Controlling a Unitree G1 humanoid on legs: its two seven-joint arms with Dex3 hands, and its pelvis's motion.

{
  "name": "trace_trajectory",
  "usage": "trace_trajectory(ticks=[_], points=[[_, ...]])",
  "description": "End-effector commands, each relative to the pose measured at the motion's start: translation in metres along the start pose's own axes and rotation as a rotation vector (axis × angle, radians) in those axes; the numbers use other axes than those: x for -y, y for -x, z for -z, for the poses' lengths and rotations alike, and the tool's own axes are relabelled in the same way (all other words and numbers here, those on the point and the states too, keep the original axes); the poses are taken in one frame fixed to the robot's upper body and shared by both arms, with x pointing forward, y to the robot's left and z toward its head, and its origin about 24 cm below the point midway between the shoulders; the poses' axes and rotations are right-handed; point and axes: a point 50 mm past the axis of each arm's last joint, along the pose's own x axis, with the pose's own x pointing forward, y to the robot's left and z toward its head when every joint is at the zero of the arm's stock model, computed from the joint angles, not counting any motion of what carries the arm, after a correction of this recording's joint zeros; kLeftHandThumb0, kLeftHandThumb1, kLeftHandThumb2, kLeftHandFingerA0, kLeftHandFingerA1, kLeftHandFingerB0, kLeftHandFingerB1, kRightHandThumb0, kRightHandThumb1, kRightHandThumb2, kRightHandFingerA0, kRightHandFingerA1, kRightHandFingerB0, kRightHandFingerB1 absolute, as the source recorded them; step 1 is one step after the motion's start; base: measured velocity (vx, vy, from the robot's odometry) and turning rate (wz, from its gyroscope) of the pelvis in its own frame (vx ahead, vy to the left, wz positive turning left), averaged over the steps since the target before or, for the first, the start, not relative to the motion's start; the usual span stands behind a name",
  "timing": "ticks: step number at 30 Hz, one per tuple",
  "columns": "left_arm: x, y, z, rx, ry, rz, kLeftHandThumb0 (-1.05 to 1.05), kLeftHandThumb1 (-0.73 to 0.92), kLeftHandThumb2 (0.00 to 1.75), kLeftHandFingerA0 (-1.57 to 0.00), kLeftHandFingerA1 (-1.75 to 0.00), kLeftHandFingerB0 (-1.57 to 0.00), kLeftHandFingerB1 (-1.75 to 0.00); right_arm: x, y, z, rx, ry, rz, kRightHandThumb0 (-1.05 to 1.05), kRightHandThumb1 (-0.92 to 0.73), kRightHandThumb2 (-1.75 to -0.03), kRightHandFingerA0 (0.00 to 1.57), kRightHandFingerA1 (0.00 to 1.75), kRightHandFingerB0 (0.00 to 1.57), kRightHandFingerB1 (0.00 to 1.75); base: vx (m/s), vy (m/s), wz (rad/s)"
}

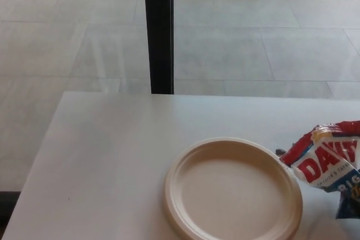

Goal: The robot uses its right hand to pick up a bag of sunflower seeds kept in the middle of the desk and tilts it over a plate kept next to it to pour out a few seeds and then puts the bag of seeds back on the desk

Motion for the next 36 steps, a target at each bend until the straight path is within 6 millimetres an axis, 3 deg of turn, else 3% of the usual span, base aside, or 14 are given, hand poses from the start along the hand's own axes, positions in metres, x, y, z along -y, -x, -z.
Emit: trace_trajectory(ticks=[1,3,4,6,7,19,20,23,28,30,32,33,34,36], points=[[-0.011,0.002,-0.007,0.022,-0.029,-0.023,-0.98,0.78,1.20,-0.48,-0.66,-0.28,-0.49,0.015,-0.013,-0.013,0.122,0.123,-0.018,-0.22,-0.60,-0.94,0.89,1.75,0.67,1.53,0.00,0.000,0.00],[-0.011,0.002,-0.007,0.025,-0.018,-0.027,-0.98,0.78,1.20,-0.48,-0.66,-0.28,-0.49,0.020,-0.016,-0.018,0.152,0.140,-0.017,-0.22,-0.60,-0.94,0.89,1.75,0.67,1.53,0.00,0.000,0.00],[-0.011,0.002,-0.008,0.023,-0.043,-0.028,-0.97,0.92,0.74,-0.48,-0.59,-0.35,-0.40,0.021,-0.018,-0.019,0.164,0.147,-0.014,-0.23,-0.62,-0.93,0.90,1.75,0.69,1.53,0.00,0.000,0.00],[-0.011,0.002,-0.008,0.023,-0.045,-0.018,-0.91,0.73,1.17,-0.39,-0.63,-0.29,-0.51,0.024,-0.020,-0.024,0.223,0.182,0.010,-0.21,-0.61,-0.91,0.92,1.75,0.71,1.53,0.00,0.000,0.00],[-0.011,0.002,-0.008,0.019,-0.039,-0.020,-0.97,0.92,0.73,-0.44,-0.57,-0.34,-0.40,0.025,-0.021,-0.026,0.243,0.185,0.008,-0.20,-0.60,-0.95,0.92,1.75,0.69,1.55,0.00,0.000,0.00],[-0.012,0.002,-0.010,0.030,-0.056,-0.017,-0.92,0.74,1.18,-0.44,-0.67,-0.30,-0.52,0.041,-0.037,-0.048,0.478,0.390,0.023,-0.21,-0.57,-0.97,0.91,1.75,0.73,1.48,0.00,0.000,0.00],[-0.012,0.002,-0.009,0.026,-0.055,-0.023,-1.04,0.92,0.76,-0.47,-0.62,-0.36,-0.42,0.043,-0.038,-0.050,0.498,0.410,0.013,-0.21,-0.58,-0.98,0.91,1.75,0.72,1.49,0.00,0.000,0.00],[-0.014,0.001,-0.015,0.034,-0.050,-0.024,-0.95,0.92,0.75,-0.45,-0.63,-0.34,-0.42,0.051,-0.046,-0.063,0.578,0.523,0.023,-0.30,-0.65,-0.71,0.95,1.75,0.87,0.80,0.00,0.000,0.00],[-0.015,0.001,-0.016,0.036,-0.021,-0.029,-0.95,0.92,0.74,-0.45,-0.61,-0.35,-0.42,0.058,-0.052,-0.074,0.651,0.582,0.036,-0.31,-0.66,-0.68,0.98,1.73,0.84,0.85,0.00,0.000,0.00],[-0.015,0.001,-0.016,0.037,0.002,-0.018,-0.91,0.73,1.16,-0.43,-0.66,-0.30,-0.52,0.063,-0.058,-0.083,0.709,0.624,0.059,-0.37,-0.64,-0.65,0.95,1.70,0.88,0.86,0.00,0.000,0.00],[-0.015,0.001,-0.017,0.037,-0.003,-0.019,-0.98,0.92,0.73,-0.45,-0.61,-0.34,-0.42,0.065,-0.060,-0.087,0.728,0.630,0.070,-0.36,-0.64,-0.62,0.92,1.75,0.85,1.04,0.00,0.000,0.00],[-0.015,0.000,-0.018,0.036,-0.008,-0.027,-0.93,0.74,1.18,-0.44,-0.65,-0.31,-0.52,0.067,-0.062,-0.089,0.739,0.632,0.075,-0.37,-0.62,-0.63,0.94,1.75,0.84,1.06,0.00,0.000,0.00],[-0.015,0.000,-0.018,0.034,-0.002,-0.029,-1.02,0.92,0.76,-0.47,-0.62,-0.34,-0.42,0.068,-0.063,-0.091,0.748,0.636,0.080,-0.35,-0.60,-0.61,0.92,1.74,0.84,1.06,0.00,0.000,0.00],[-0.015,0.000,-0.018,0.034,-0.006,-0.030,-0.96,0.92,0.74,-0.47,-0.63,-0.36,-0.43,0.068,-0.064,-0.094,0.755,0.639,0.082,-0.39,-0.59,-0.62,0.91,1.69,0.87,0.91,0.00,0.000,0.00]])
